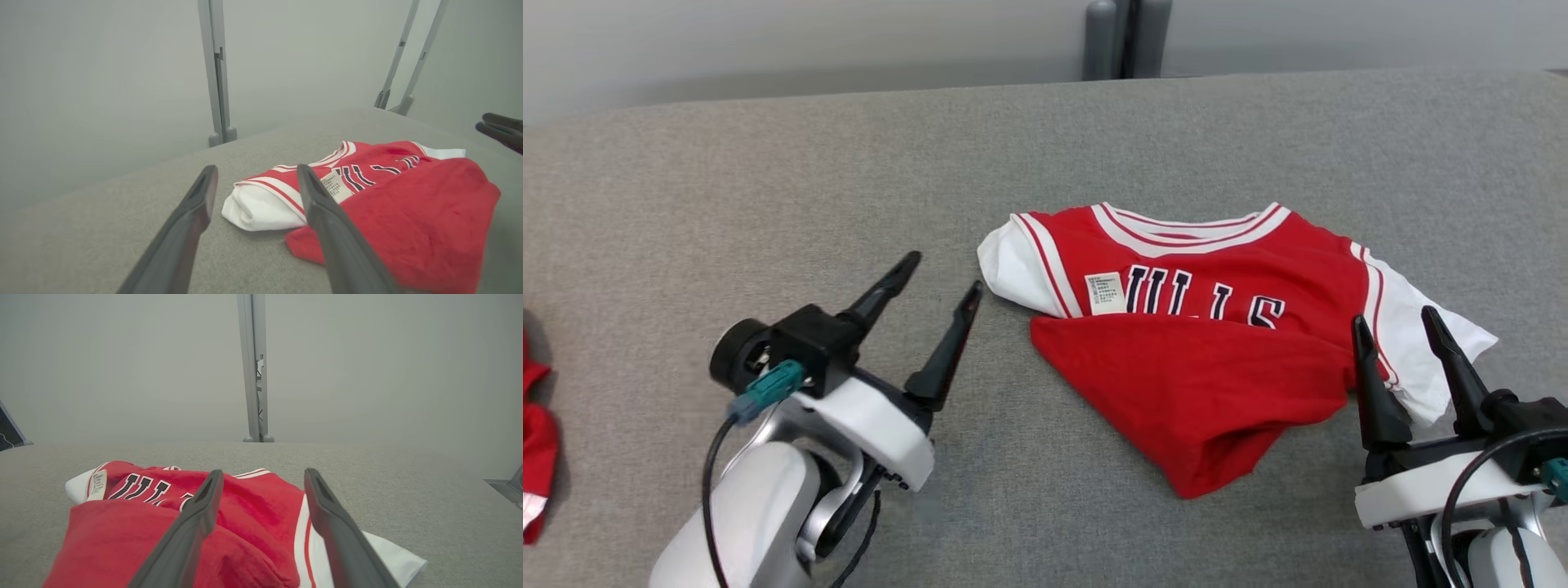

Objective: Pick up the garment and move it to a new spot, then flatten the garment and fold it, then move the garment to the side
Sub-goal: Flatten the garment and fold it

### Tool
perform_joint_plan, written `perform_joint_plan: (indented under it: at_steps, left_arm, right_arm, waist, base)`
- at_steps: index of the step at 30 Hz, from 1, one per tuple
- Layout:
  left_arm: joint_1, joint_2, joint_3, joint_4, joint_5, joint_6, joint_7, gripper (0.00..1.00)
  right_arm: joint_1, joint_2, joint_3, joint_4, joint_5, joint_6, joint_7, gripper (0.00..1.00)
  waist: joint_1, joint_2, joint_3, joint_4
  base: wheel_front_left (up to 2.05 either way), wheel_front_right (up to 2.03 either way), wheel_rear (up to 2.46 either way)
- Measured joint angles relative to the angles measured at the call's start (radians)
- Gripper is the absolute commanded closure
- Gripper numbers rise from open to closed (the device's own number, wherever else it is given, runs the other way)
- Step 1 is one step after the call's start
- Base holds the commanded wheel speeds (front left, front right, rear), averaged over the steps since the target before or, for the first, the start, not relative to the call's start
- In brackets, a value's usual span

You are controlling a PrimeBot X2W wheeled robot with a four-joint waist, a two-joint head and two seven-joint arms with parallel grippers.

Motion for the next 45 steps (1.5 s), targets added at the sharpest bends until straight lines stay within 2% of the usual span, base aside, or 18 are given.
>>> perform_joint_plan:
  at_steps: [3,8,13,20,21,23,31,36,41,45]
  left_arm:
    - [-0.063,-0.022,-0.060,0.049,0.000,-0.056,0.057,0.00]
    - [-0.139,-0.048,-0.165,0.142,-0.018,-0.107,0.154,0.00]
    - [-0.195,-0.038,-0.246,0.187,-0.054,-0.119,0.204,0.00]
    - [-0.251,0.001,-0.303,0.235,-0.088,-0.121,0.227,0.00]
    - [-0.255,0.006,-0.313,0.238,-0.092,-0.121,0.235,0.11]
    - [-0.259,0.020,-0.328,0.243,-0.100,-0.121,0.236,1.00]
    - [-0.288,0.081,-0.360,0.207,-0.063,-0.113,0.216,1.00]
    - [-0.322,0.134,-0.350,0.128,0.020,-0.057,0.179,1.00]
    - [-0.409,0.221,-0.319,0.015,0.130,0.015,0.180,1.00]
    - [-0.463,0.284,-0.285,-0.052,0.191,0.054,0.180,1.00]
  right_arm:
    - [-0.016,0.002,0.007,0.004,0.000,0.000,-0.010,0.00]
    - [-0.036,0.004,0.006,0.023,0.004,0.000,-0.026,0.00]
    - [-0.044,0.007,0.001,0.037,0.011,0.000,-0.046,0.00]
    - [-0.058,0.008,0.008,0.062,0.033,0.000,-0.066,0.00]
    - [-0.061,0.008,0.009,0.064,0.039,0.000,-0.066,0.00]
    - [-0.067,0.008,0.010,0.068,0.041,0.000,-0.069,0.00]
    - [-0.079,0.009,0.003,0.087,0.049,0.000,-0.077,0.00]
    - [-0.074,0.009,-0.011,0.095,0.052,0.000,-0.079,0.00]
    - [-0.072,0.010,-0.013,0.101,0.058,0.000,-0.081,0.00]
    - [-0.065,0.010,-0.009,0.110,0.064,0.000,-0.081,0.00]
  waist:
    - [0.0000,0.0000,0.026,-0.027]
    - [0.0000,0.0000,0.066,-0.075]
    - [0.0000,0.0000,0.100,-0.117]
    - [0.0000,0.0000,0.133,-0.147]
    - [0.0001,0.0000,0.135,-0.148]
    - [0.0000,0.0000,0.139,-0.148]
    - [0.0000,0.0000,0.130,-0.135]
    - [0.0000,0.0000,0.104,-0.122]
    - [0.0000,0.0000,0.064,-0.108]
    - [0.0000,0.0000,0.033,-0.104]
  base:
    - [0.00,0.00,0.00]
    - [0.00,0.00,0.00]
    - [0.00,0.00,0.00]
    - [0.00,0.00,0.00]
    - [0.00,0.00,0.00]
    - [0.00,0.00,0.00]
    - [0.00,0.00,0.00]
    - [0.00,0.00,0.00]
    - [0.00,0.00,0.00]
    - [0.00,0.00,0.00]
